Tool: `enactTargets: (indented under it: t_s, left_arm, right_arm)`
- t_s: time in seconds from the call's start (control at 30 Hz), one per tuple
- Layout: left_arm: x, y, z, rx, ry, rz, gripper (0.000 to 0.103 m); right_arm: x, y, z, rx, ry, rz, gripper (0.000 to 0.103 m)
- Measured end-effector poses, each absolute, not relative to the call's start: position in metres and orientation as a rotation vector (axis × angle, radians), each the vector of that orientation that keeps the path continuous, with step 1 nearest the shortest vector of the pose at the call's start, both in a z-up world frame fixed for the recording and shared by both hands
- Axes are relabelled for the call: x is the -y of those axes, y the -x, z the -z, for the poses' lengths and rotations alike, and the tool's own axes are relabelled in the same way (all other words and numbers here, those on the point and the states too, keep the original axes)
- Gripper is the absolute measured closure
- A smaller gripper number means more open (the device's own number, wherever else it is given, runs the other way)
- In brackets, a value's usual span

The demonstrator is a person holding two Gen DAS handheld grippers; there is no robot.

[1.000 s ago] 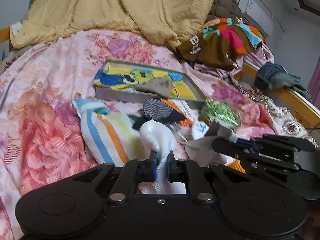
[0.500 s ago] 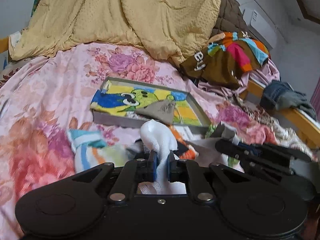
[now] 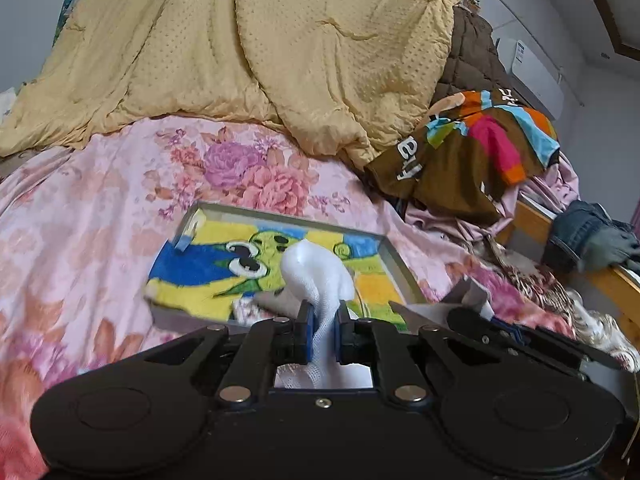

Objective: Organize soft objects
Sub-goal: 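Carry the white sock in the left gripper and grey sock in the right gripper to the tray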

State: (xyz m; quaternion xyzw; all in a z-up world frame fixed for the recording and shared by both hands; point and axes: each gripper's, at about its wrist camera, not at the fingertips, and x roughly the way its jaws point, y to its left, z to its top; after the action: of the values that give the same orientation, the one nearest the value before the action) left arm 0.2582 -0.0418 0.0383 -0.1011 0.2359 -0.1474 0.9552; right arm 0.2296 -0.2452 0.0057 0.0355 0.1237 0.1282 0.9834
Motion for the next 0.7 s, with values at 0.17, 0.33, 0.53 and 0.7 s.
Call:
enactTargets:
  t_s: [0.17,0.33,0.53,0.7]
  left_arm:
    - [0.059,-0.298,-0.038,-0.471,0.173,0.307,0.093]
    - [0.075,-0.34,-0.03,-0.493,0.186,0.296,0.093]
    - [0.095,-0.379,-0.011,-0.533,0.154,0.28,0.093]
    - [0.103,-0.401,0.001,-0.556,0.163,0.271,0.093]
  right_arm:
    - [0.263,-0.257,-0.005,-0.233,-0.12,-0.247,0.095]
    - [0.274,-0.29,-0.005,-0.214,-0.146,-0.242,0.095]
    - [0.282,-0.321,-0.003,-0.237,-0.179,-0.23,0.095]
    - [0.283,-0.338,0.001,-0.291,-0.185,-0.224,0.095]
